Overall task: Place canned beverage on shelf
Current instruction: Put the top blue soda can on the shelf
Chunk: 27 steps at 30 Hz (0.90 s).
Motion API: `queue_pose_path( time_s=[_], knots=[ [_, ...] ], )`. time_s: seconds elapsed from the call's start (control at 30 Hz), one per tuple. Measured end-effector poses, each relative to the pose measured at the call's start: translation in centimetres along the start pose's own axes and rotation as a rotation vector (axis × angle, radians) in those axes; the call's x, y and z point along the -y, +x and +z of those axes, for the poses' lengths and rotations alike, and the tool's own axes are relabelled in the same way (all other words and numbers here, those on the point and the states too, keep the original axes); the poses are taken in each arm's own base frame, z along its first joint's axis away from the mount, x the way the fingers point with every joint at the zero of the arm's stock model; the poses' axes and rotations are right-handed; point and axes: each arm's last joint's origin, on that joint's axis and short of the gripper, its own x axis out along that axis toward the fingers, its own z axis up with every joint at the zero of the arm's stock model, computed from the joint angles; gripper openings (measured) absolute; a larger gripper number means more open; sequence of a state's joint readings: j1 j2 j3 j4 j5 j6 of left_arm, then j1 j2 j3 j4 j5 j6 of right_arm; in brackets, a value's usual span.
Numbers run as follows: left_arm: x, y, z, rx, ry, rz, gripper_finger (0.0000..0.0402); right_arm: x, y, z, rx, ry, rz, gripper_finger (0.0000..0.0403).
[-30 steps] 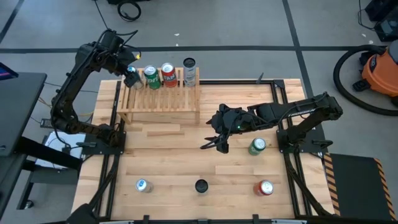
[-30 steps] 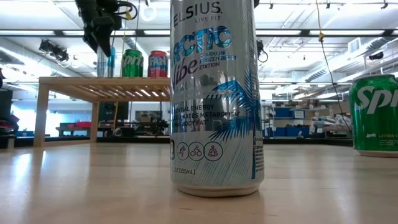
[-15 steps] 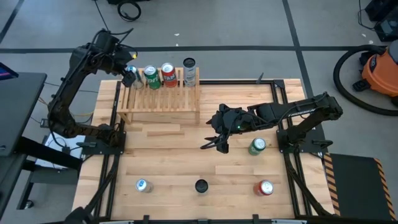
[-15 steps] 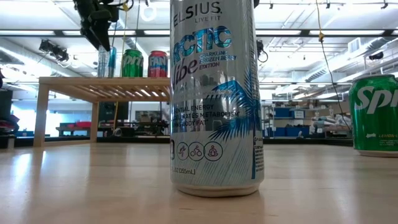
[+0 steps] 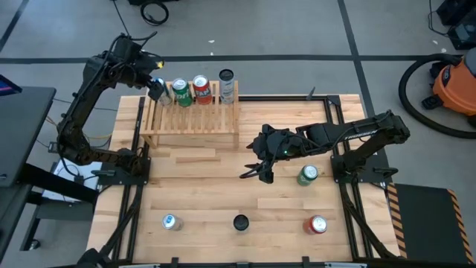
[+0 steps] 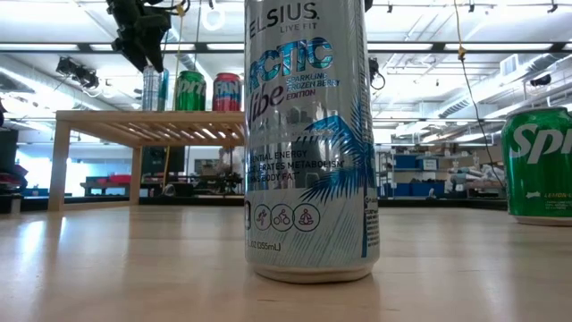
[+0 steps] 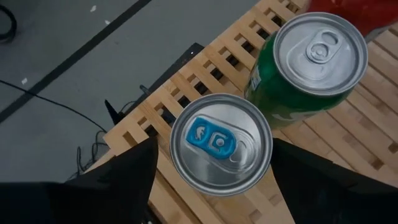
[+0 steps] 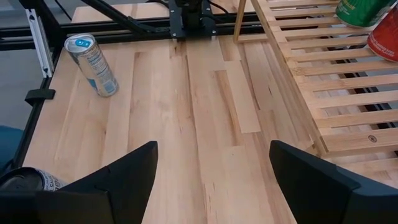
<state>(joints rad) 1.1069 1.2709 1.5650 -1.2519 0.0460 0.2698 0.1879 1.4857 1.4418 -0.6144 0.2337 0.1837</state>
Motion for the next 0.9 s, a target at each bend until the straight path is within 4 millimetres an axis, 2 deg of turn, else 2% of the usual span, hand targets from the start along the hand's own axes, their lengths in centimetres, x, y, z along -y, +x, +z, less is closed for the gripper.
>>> queue_pose_path(
  time_s=[0.9],
  knots=[
    [0.01,-0.07,0.02,0.007,-0.079,0.001,0.0307,0.02,0.0,0.01,0.002,-0.001,-0.006,0.0318]
  ],
)
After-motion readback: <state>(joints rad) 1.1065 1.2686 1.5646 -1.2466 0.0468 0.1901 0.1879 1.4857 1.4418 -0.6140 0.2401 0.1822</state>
